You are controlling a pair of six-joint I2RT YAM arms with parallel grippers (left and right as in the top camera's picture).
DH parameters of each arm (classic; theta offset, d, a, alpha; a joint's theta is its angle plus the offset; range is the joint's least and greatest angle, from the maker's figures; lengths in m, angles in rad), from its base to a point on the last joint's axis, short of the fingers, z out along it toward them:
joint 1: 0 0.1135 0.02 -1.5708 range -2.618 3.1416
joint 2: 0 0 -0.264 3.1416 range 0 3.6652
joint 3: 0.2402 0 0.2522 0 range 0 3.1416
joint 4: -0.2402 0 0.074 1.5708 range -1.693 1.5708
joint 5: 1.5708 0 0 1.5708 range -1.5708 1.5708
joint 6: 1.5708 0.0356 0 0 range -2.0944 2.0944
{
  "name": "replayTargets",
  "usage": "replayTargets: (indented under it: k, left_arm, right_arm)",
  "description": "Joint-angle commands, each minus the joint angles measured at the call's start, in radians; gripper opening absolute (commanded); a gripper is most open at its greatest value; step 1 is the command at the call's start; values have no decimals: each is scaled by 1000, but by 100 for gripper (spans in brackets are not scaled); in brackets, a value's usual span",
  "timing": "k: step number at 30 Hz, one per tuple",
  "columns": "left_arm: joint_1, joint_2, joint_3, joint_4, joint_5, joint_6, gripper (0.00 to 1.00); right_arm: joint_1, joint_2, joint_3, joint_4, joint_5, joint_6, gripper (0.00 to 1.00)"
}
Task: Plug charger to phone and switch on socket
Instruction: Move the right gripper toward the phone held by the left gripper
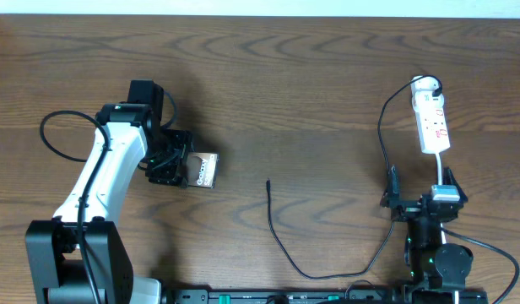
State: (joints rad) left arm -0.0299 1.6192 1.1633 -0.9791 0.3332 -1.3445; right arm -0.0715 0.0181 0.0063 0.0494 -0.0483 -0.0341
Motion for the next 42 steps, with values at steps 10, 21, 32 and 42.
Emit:
replayTargets:
  k: [10,21,32,42]
  left_arm:
    - [0,-32,17,-7,-13,9,7]
    - [0,-32,17,-7,-13,9,7]
    - [0,-32,17,-7,-13,8,8]
    - [0,-32,17,-7,-13,8,7]
  right_arm:
    - [8,142,276,-108,-463,-57,99]
    - [8,872,793,-382,-898,-74,99]
    - [89,1389,874,-191,-1102,693,99]
    - [94,1579,874,-217,-1003,779,99]
